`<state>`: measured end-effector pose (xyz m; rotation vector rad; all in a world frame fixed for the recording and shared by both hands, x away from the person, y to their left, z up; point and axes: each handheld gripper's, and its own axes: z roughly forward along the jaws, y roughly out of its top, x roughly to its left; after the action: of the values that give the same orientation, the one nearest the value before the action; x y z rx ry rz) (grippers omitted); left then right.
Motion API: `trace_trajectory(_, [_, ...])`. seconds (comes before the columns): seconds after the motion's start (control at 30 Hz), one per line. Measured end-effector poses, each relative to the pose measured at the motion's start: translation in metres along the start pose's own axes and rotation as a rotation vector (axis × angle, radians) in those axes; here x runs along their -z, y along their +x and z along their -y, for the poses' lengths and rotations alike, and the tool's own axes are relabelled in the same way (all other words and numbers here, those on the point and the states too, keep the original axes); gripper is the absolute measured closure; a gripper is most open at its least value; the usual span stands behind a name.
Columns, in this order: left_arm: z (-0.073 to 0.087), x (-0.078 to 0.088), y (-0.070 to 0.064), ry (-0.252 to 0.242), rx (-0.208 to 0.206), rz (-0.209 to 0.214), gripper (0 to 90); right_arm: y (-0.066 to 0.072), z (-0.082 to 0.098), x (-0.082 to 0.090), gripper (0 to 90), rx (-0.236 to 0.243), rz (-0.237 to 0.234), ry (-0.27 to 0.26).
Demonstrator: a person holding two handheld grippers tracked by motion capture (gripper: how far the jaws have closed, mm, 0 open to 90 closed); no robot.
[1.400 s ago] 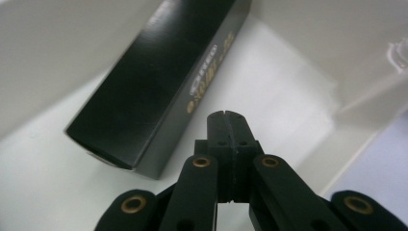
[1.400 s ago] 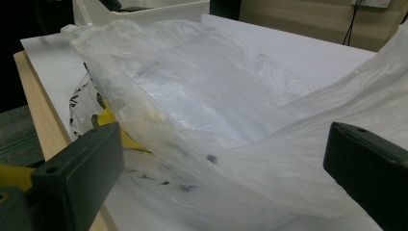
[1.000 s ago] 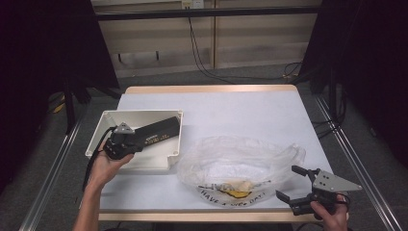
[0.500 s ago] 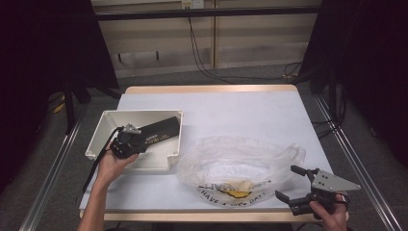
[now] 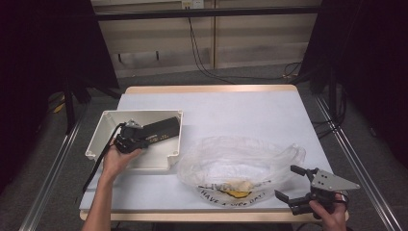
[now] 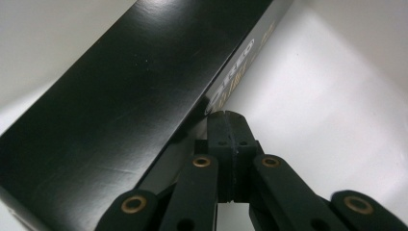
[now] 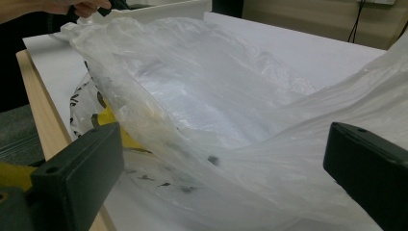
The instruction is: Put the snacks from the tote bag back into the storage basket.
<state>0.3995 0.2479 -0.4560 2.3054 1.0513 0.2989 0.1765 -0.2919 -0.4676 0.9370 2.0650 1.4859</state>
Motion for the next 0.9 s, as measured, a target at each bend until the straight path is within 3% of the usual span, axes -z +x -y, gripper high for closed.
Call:
trace_trajectory(0.63, [-0.014, -0.013, 0.009, 0.004, 0.001, -0.012, 90.0, -0.003, 0.001, -0.001, 0.2, 0.004, -0.008, 0.007])
trace_trajectory(0.67, [-0.015, -0.015, 0.008, -0.004, 0.017, -0.019, 90.0, -0.003, 0.001, -0.002, 0.2, 0.003, -0.004, 0.008])
trace_trajectory(0.73, [-0.017, -0.015, 0.008, -0.006, 0.007, -0.016, 90.0, -0.004, 0.001, -0.002, 0.2, 0.001, -0.002, 0.006])
trace_trajectory(0.77, [-0.020, -0.016, 0.009, 0.016, -0.003, -0.020, 90.0, -0.004, 0.001, -0.003, 0.2, 0.003, -0.008, 0.008])
trace_trajectory(0.9, [-0.023, -0.017, 0.010, 0.001, -0.002, -0.025, 90.0, -0.004, 0.001, -0.004, 0.2, 0.004, -0.014, 0.006])
